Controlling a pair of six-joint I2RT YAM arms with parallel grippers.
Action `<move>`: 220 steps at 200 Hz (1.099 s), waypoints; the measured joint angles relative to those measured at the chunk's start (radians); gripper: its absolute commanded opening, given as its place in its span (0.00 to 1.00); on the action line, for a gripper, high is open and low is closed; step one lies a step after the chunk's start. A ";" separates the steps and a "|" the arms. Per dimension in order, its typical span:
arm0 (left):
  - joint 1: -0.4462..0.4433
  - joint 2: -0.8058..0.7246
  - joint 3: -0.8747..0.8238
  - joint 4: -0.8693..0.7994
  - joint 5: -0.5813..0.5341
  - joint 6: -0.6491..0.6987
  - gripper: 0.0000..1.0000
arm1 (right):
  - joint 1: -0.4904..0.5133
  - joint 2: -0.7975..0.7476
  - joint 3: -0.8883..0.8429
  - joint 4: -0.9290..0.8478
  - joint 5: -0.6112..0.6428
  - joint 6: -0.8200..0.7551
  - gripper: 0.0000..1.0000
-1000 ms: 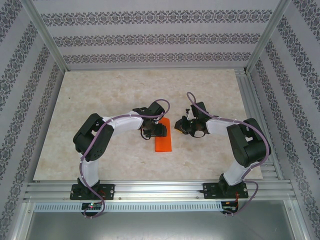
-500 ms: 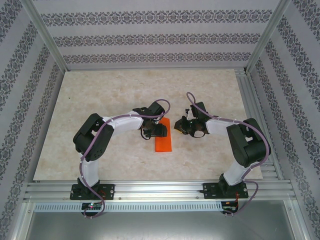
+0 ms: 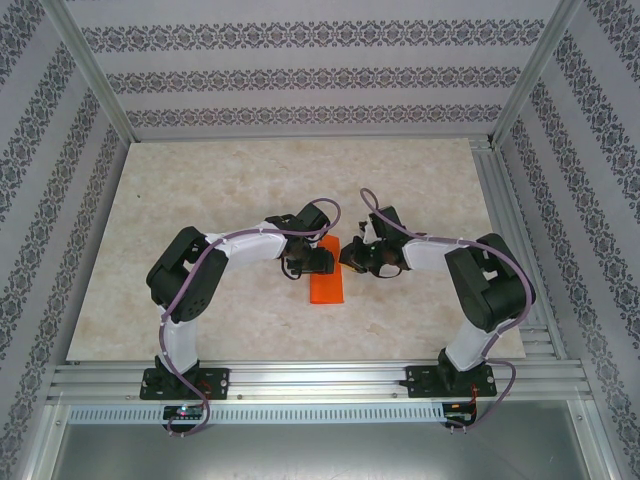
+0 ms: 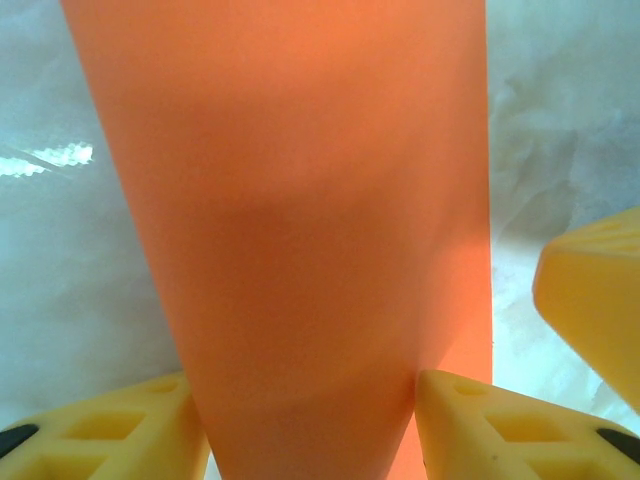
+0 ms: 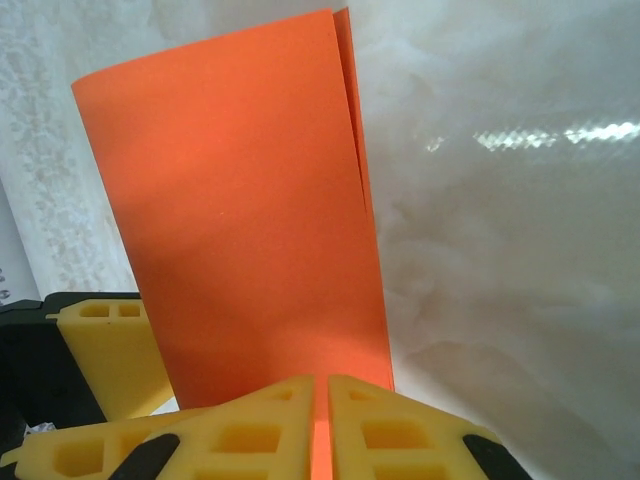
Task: Fold a paper plane with a square sheet of paper (fold left side to right side)
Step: Hold the square sheet of paper at the center of the table.
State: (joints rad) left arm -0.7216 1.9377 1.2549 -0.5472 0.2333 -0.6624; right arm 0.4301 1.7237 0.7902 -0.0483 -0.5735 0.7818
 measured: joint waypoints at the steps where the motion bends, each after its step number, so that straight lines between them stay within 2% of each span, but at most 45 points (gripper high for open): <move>1: 0.000 0.000 0.000 0.000 0.000 0.000 0.57 | 0.000 0.001 0.000 0.000 0.000 0.001 0.12; 220: -0.001 0.002 0.003 -0.003 -0.001 0.000 0.57 | 0.026 0.069 0.028 -0.010 -0.003 0.008 0.13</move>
State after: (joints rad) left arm -0.7223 1.9392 1.2579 -0.5503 0.2325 -0.6624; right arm 0.4564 1.7924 0.8185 -0.0582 -0.5770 0.7895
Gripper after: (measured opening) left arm 0.566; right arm 0.127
